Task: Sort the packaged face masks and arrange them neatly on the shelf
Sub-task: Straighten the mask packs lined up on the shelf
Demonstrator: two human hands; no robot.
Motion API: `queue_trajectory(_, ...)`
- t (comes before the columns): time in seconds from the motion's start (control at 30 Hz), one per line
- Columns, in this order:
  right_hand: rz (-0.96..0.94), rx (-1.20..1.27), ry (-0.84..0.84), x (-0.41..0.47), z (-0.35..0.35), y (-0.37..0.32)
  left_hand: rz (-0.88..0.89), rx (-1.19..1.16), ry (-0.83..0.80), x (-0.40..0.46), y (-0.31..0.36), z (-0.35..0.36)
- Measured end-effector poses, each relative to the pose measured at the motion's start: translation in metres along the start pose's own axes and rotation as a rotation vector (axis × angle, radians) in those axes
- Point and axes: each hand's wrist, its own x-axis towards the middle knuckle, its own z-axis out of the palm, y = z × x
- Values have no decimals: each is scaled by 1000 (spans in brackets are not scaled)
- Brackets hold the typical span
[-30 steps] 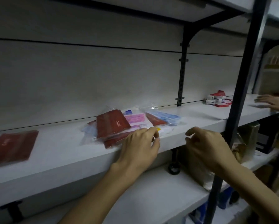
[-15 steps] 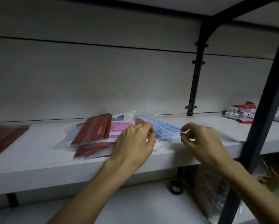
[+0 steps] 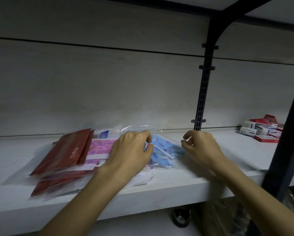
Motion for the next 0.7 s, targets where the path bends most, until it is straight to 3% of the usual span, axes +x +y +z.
queue_trajectory(0.2,5,-159,-193,29,15,10,-47,90,5,5,4,6)
queue_trajectory(0.33,20,-116,-298,36,19,23,-95,121,8,6,12,15)
queue_trajectory(0.53,78,-36,-272,35,4,44,-120,224,39,4,28,35)
queue_trajectory(0.7,60,114,-150,29,1,48,-151,287,30,-3,31,47)
